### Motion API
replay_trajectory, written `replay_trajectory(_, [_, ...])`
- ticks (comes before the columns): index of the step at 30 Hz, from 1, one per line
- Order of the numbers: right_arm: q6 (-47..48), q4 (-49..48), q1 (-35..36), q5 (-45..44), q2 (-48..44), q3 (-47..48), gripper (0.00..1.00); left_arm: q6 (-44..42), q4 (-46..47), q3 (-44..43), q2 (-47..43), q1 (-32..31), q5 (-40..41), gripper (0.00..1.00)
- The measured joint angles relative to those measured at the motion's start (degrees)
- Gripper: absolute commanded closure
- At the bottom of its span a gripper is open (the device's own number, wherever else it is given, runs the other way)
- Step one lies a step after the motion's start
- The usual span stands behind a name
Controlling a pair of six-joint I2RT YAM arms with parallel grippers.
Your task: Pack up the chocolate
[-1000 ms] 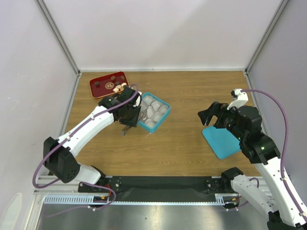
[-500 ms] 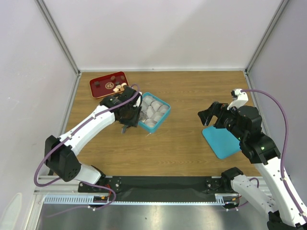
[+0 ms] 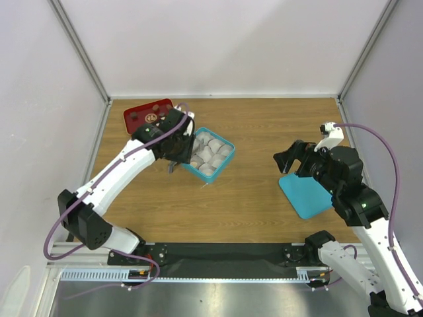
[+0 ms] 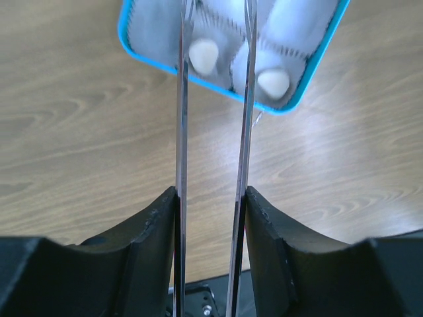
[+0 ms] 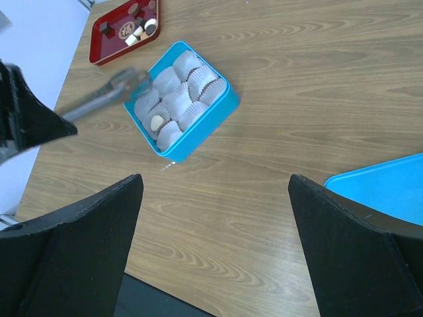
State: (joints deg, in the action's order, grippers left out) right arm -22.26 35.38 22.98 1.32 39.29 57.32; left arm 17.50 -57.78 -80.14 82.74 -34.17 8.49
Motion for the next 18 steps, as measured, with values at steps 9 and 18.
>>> replay_trajectory(9, [-0.1, 0.0, 0.0, 0.1, -0.3, 0.4, 0.00, -1.3, 0.1, -12.9, 2.8, 9.7, 2.6, 0.51])
replay_trajectory(18, [-0.1, -0.1, 0.0, 0.5, -0.8, 0.4, 0.00, -1.0, 6.3, -14.3, 12.8, 28.6, 3.4, 0.48])
